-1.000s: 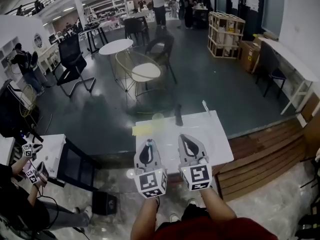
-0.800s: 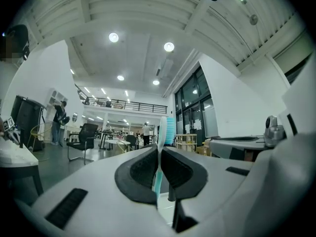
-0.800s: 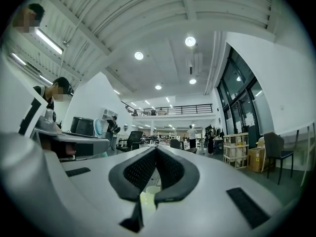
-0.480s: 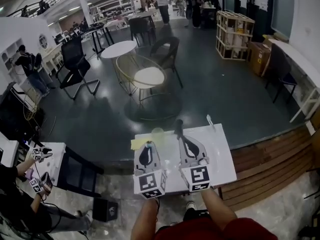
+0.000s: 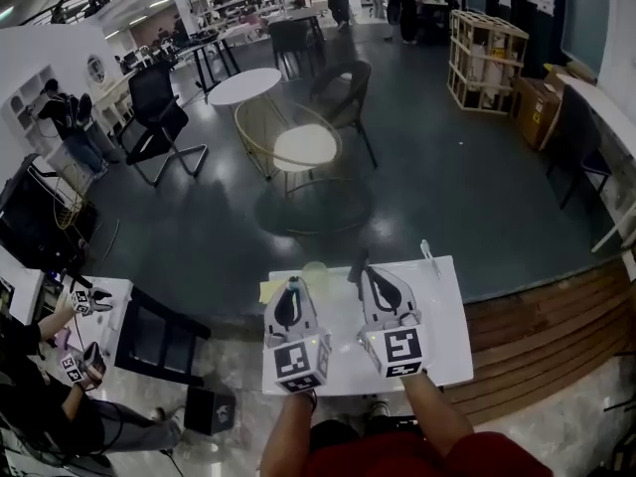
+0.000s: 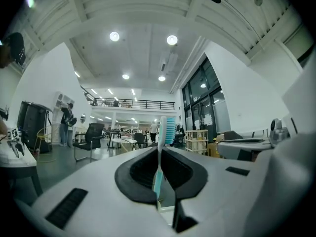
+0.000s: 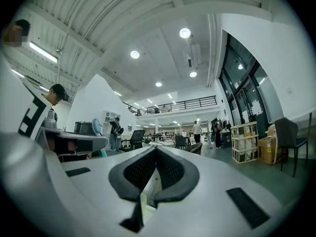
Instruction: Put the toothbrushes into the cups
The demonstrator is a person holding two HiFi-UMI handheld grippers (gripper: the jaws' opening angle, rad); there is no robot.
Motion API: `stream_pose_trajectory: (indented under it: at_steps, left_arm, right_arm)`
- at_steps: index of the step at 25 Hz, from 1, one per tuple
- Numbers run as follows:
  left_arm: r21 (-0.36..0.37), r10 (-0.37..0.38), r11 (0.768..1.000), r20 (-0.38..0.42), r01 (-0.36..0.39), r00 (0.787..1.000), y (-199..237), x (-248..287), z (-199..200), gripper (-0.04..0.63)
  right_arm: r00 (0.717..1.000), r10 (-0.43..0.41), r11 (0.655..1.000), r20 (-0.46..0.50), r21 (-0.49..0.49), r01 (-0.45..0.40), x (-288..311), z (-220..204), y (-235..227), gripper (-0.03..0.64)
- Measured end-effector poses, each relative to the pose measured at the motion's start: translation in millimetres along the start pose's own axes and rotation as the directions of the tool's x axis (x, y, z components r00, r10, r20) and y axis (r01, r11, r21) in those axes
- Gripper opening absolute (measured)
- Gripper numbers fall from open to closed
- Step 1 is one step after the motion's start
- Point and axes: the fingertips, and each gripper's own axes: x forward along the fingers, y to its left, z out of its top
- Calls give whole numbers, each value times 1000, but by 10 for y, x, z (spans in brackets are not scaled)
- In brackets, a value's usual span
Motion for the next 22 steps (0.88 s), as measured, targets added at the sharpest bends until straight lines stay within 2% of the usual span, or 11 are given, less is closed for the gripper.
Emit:
stream_pose_trajectory:
  at_steps: [11, 22]
  left_arm:
    - [-46, -46, 998, -45, 44, 998, 266, 479, -294, 44]
    - [-83, -93, 993, -108, 84, 990, 338, 791, -695, 44]
  right_arm:
    - [998, -23, 1000, -53, -17, 22, 501, -220, 67, 28]
    - [993, -66, 997, -98, -41, 62, 651, -381, -24, 28]
